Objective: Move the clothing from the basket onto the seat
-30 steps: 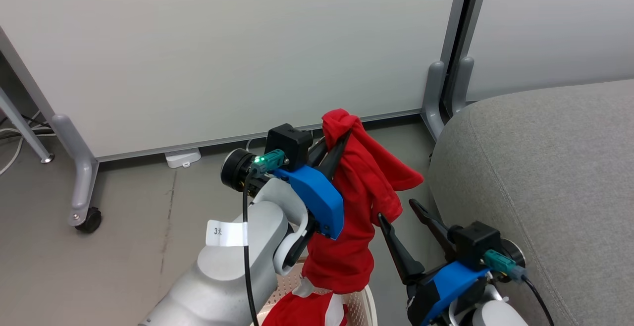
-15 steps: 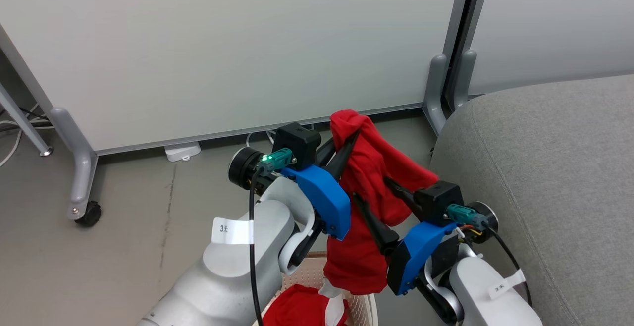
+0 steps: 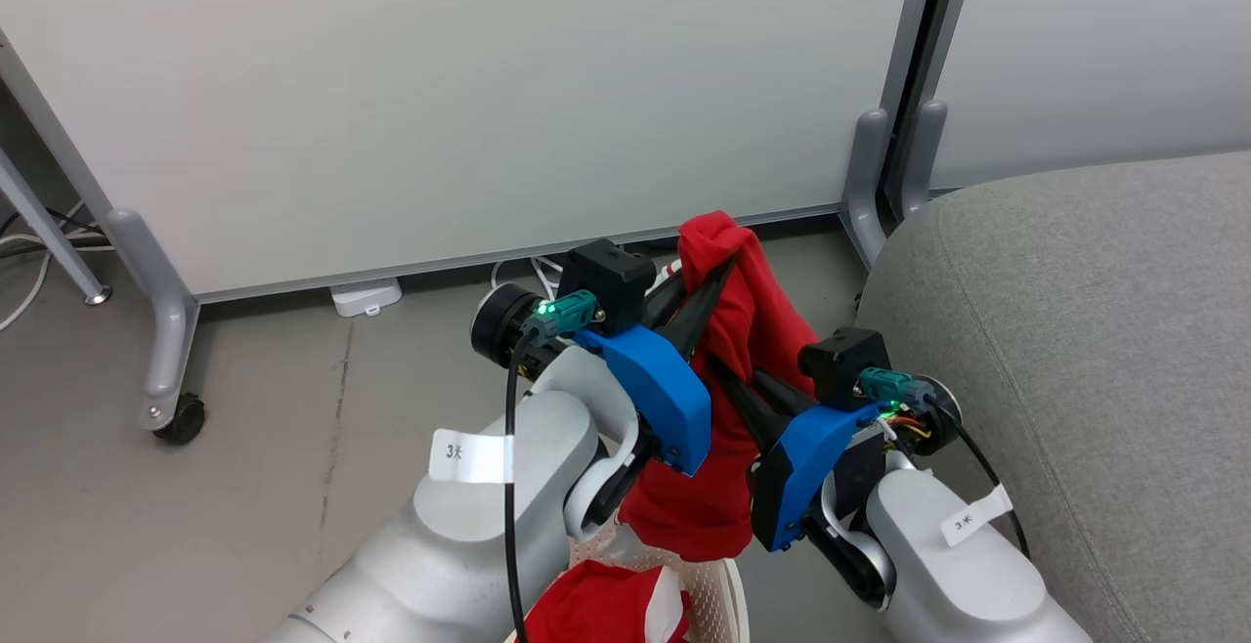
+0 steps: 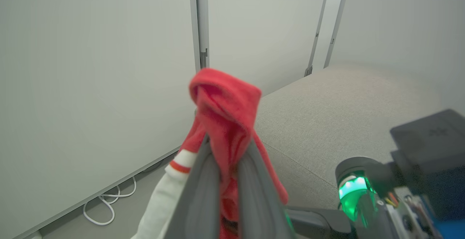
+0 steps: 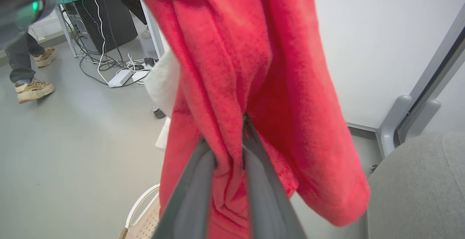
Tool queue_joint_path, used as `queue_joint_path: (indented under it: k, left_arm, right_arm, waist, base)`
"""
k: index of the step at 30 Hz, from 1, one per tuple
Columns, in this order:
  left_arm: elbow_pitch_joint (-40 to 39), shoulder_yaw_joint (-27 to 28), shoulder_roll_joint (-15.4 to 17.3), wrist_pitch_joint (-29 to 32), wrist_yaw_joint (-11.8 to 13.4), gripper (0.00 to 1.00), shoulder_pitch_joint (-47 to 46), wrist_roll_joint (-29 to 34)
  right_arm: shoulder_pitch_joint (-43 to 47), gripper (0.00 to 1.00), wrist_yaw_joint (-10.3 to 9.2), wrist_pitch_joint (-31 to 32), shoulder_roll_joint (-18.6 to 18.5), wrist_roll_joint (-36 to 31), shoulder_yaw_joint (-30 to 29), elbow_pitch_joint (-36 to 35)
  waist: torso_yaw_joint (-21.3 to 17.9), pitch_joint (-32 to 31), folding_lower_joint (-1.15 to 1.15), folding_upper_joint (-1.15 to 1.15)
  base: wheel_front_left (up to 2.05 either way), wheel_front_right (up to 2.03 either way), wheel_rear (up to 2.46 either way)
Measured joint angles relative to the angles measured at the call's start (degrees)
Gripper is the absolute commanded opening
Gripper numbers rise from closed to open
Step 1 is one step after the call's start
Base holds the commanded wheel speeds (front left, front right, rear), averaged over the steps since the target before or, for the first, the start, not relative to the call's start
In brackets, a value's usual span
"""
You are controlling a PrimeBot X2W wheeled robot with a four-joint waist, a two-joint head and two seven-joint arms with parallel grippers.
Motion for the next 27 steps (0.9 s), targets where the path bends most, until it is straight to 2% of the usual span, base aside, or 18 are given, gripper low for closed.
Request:
queue_joint_path:
  k: [11, 27]
  left_arm:
    - [1.3, -1.5, 0.0, -1.1, 0.4, 0.00, -0.8, -1.4]
    - [2.4, -3.1, 0.0, -2.1, 0.5, 0.00, -1.6, -2.9]
  right_arm:
    - [-1.4, 0.00, 0.00, -2.4, 0.0, 2.0, 2.4, 4.1]
    - [-2.4, 0.00, 0.00, -3.6, 0.0, 2.9, 3.6, 6.4]
  waist:
    - [-0.3, -0.4, 0.00, 0.00]
    - [-0.6, -0.9, 0.00, 0.00]
  base:
    - [0.00, 0.00, 0.00]
    - [0.00, 0.00, 0.00]
